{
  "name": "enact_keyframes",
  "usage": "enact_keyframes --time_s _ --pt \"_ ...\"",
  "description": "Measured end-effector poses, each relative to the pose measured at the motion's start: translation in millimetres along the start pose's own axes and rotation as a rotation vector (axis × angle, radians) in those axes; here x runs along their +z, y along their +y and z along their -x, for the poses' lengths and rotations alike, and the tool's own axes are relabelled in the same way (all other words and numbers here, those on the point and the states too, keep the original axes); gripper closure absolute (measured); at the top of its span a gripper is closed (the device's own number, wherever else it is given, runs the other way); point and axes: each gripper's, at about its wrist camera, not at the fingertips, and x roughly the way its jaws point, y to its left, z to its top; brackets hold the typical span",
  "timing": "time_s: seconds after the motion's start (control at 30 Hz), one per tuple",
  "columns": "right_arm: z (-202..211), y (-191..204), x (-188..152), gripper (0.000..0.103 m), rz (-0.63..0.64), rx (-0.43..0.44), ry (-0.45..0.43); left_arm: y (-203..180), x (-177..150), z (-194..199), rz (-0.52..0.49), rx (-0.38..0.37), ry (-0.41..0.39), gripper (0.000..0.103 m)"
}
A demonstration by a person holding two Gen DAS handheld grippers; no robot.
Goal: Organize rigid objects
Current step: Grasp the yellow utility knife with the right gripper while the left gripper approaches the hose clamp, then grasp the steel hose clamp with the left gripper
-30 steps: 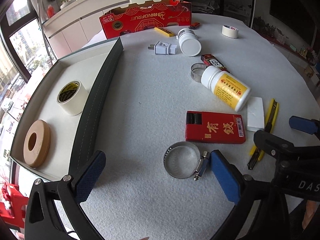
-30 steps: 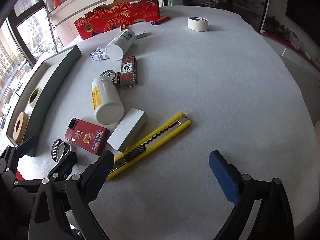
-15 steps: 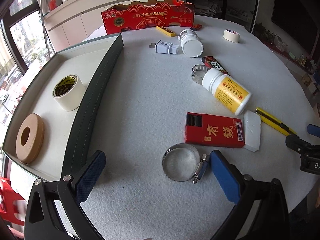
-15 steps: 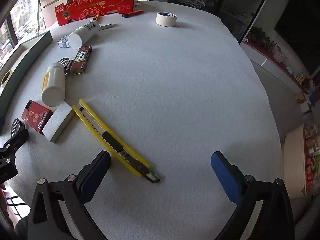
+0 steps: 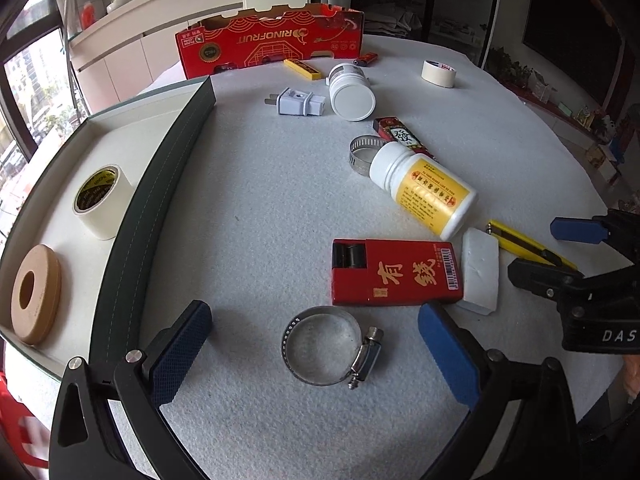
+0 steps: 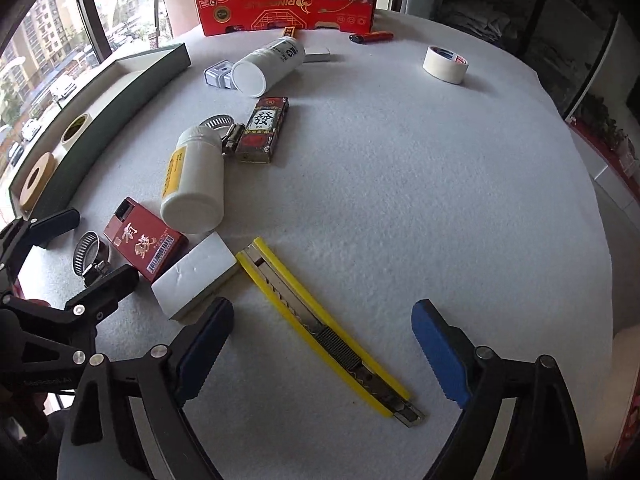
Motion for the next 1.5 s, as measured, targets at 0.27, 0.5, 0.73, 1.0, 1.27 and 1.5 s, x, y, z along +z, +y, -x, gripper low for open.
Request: enact_keyframes --time_s 0.27,0.5,0.73,1.0,1.27,1.5 --pt "10 6 -4 0.086 0.015 0.001 0.03 -12 4 6 -0.039 -0.028 0.051 0.028" --pt "19 1 -14 0.086 -0.067 0.026 0.006 -15 0 18 -0.03 -0.094 0.073 0.056" --pt "34 -9 -18 0.086 -0.182 0.107 -0.034 -3 1 38 0.042 -0.118 0.056 0.056" --pt "45 -5 -11 0.086 -0.225 0.134 -0.077 -10 9 56 0.024 -0.108 0.002 0.055" --pt "49 -3 -5 0.086 -0.257 0.169 -0.079 -6 12 65 0.045 -0.112 -0.032 0.055" --pt "50 0 -3 0.086 -0.26 0.179 -0.072 -3 15 72 0.055 -0.121 -0.051 0.055"
